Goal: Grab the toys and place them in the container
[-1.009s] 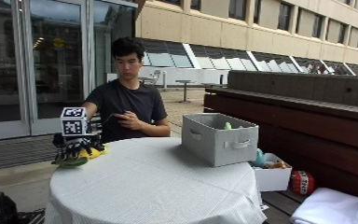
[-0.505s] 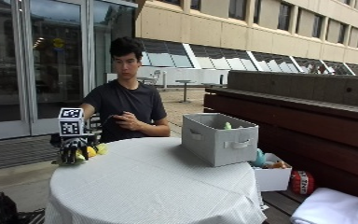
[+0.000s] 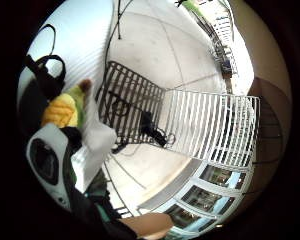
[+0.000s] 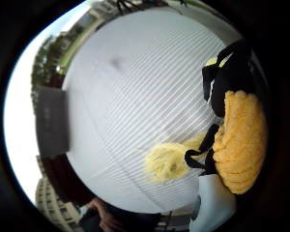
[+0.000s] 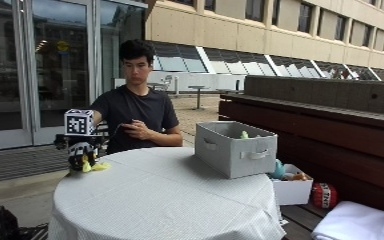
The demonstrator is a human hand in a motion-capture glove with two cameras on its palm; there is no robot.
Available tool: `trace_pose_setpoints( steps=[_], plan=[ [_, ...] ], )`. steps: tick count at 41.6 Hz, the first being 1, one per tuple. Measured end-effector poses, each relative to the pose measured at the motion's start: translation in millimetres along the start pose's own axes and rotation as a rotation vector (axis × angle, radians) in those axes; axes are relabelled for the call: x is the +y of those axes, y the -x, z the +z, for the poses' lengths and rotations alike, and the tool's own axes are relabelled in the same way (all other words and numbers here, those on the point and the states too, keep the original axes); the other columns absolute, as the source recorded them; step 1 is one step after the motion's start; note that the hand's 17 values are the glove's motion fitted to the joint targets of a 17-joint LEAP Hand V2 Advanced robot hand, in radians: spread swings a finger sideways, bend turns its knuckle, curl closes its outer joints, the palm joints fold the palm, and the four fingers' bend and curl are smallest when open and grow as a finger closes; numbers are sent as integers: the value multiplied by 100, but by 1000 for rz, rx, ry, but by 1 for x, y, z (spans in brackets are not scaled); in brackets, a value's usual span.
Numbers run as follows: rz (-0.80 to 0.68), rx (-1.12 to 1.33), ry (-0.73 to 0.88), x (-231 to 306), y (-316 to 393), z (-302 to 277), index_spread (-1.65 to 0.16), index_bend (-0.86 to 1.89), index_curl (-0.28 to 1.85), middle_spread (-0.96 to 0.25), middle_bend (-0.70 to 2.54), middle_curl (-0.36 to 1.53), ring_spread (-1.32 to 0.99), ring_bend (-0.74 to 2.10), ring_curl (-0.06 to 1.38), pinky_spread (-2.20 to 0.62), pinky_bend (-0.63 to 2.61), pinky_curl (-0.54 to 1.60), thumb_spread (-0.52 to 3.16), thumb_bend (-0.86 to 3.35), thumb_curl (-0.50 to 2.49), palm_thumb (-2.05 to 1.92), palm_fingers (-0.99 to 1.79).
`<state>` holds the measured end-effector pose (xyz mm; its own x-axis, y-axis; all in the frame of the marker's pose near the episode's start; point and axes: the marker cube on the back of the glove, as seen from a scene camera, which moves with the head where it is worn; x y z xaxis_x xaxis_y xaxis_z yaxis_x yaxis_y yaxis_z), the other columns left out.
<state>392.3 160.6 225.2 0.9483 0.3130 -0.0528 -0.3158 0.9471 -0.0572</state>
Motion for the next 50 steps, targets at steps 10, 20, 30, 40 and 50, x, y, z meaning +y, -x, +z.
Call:
trace_pose_setpoints(
  steps=[10, 20, 30, 40, 50],
  plan=[
    [13, -65, -49, -22, 20, -68, -24, 64, 54, -40, 72, 55, -48, 92, 50, -49, 83, 35, 65, 20, 76, 77, 112],
    [-142, -82, -112, -43, 72, -162, -26, 58, 57, -41, 65, 56, -47, 89, 49, -46, 90, 39, 52, 16, 83, 76, 109],
    [-191, -106, -235, -64, 154, -232, -28, 60, 64, -42, 63, 57, -47, 87, 49, -46, 90, 40, 42, 15, 89, 76, 109],
    [-292, -135, -253, -67, 260, -286, -28, 58, 70, -43, 61, 60, -47, 86, 49, -45, 91, 40, 37, 14, 95, 77, 109],
    [-406, -148, -279, -36, 378, -319, -29, 55, 75, -44, 60, 62, -47, 86, 50, -45, 91, 40, 35, 13, 100, 76, 108]
  ],
)
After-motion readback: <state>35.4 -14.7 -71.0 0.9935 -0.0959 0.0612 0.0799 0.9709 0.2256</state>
